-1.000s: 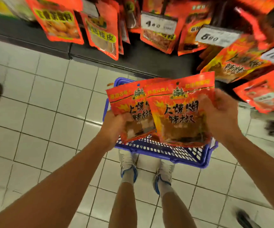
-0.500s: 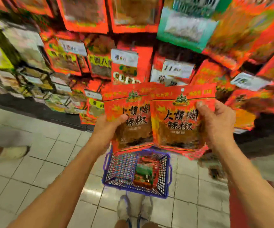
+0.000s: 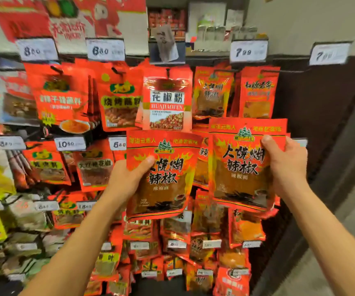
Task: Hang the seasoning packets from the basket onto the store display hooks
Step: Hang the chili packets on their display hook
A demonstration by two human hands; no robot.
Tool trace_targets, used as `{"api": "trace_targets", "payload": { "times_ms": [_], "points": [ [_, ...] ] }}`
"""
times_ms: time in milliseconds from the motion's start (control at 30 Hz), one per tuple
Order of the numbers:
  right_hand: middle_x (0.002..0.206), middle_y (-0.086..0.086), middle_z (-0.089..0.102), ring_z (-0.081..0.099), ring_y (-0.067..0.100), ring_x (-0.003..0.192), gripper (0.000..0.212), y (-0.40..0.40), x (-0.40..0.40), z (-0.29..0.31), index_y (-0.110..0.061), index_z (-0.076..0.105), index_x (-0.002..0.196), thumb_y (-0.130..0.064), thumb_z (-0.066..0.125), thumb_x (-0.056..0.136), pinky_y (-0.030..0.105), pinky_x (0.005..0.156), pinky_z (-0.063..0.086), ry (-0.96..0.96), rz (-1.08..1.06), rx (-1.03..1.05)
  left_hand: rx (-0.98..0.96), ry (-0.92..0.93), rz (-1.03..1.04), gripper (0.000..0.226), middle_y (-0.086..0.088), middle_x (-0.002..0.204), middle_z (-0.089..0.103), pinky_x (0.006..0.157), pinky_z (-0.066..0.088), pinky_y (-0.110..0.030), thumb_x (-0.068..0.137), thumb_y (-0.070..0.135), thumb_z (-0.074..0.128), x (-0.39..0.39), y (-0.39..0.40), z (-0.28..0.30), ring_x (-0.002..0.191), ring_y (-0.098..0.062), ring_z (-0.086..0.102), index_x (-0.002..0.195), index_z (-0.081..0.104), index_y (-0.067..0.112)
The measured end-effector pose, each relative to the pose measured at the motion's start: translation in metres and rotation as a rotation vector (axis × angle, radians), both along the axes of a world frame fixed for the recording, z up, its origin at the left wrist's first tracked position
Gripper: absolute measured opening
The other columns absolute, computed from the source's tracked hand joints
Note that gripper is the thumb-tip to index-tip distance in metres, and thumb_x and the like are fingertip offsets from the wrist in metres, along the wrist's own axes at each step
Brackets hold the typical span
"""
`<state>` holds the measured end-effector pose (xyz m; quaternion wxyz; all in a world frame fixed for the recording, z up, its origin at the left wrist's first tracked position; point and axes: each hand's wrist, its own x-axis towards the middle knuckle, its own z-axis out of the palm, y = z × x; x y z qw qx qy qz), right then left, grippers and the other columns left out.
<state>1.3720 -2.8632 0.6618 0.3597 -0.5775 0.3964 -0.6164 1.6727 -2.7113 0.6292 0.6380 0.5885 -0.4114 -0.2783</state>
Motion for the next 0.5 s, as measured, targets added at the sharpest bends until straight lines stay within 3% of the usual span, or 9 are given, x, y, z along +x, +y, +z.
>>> {"api": "trace_targets", "payload": {
  "times_ms": [133, 167, 300, 367, 433, 500],
  "points": [
    [0.088, -0.008, 0.079, 0.076, 0.010, 0.081, 0.014, -0.020, 0.003, 0.039, -0.036, 0.078, 0.089, -0.048, 0.071, 0.084, 0.026, 0.065, 0.060, -0.030, 0.032, -0.044, -0.050, -0.049, -0.052, 0.036, 0.004, 0.098, 0.080, 0.093, 0.057, -0.053, 0.071, 0.060, 0.077, -0.020, -0.023, 0.040, 0.093, -0.018, 0.076, 0.097, 0.078, 0.036],
    [0.087, -0.007, 0.079, 0.076, 0.012, 0.081, 0.016, -0.027, 0.006, 0.045, -0.032, 0.077, 0.088, -0.047, 0.071, 0.085, 0.028, 0.066, 0.060, -0.021, 0.025, -0.055, -0.063, -0.067, -0.049, 0.029, 0.004, 0.097, 0.080, 0.092, 0.057, -0.052, 0.074, 0.057, 0.076, -0.025, -0.030, 0.047, 0.091, -0.016, 0.076, 0.095, 0.079, 0.037],
    [0.084, 0.011, 0.076, 0.071, 0.025, 0.079, 0.031, -0.061, 0.010, 0.071, -0.007, 0.069, 0.086, -0.038, 0.071, 0.084, 0.059, 0.080, 0.058, -0.012, 0.019, -0.075, -0.155, -0.097, -0.043, 0.027, 0.007, 0.101, 0.079, 0.090, 0.058, -0.046, 0.074, 0.051, 0.077, -0.043, -0.062, 0.070, 0.095, -0.015, 0.075, 0.100, 0.073, 0.044],
    [0.100, 0.012, 0.076, 0.071, 0.025, 0.094, 0.036, -0.072, 0.013, 0.090, -0.009, 0.072, 0.096, -0.042, 0.070, 0.082, 0.060, 0.088, 0.055, 0.009, 0.053, -0.077, -0.198, -0.119, -0.038, 0.026, 0.011, 0.103, 0.078, 0.086, 0.056, -0.039, 0.076, 0.048, 0.077, -0.052, -0.079, 0.081, 0.096, -0.010, 0.074, 0.100, 0.069, 0.052],
    [0.126, 0.019, 0.068, 0.063, 0.035, 0.120, 0.067, -0.083, 0.016, 0.106, 0.000, 0.066, 0.121, -0.051, 0.067, 0.078, 0.058, 0.102, 0.049, 0.031, 0.059, -0.098, -0.213, -0.106, -0.042, 0.016, 0.011, 0.098, 0.079, 0.085, 0.056, -0.039, 0.083, 0.040, 0.076, -0.061, -0.097, 0.088, 0.090, -0.009, 0.075, 0.094, 0.073, 0.050],
    [0.117, 0.019, 0.071, 0.066, 0.037, 0.113, 0.059, -0.094, 0.018, 0.118, -0.001, 0.069, 0.113, -0.049, 0.066, 0.080, 0.057, 0.099, 0.051, 0.054, 0.048, -0.121, -0.188, -0.052, -0.027, 0.011, 0.006, 0.093, 0.080, 0.085, 0.057, -0.042, 0.088, 0.032, 0.075, -0.068, -0.111, 0.094, 0.085, -0.012, 0.076, 0.088, 0.078, 0.042]
  ]
}}
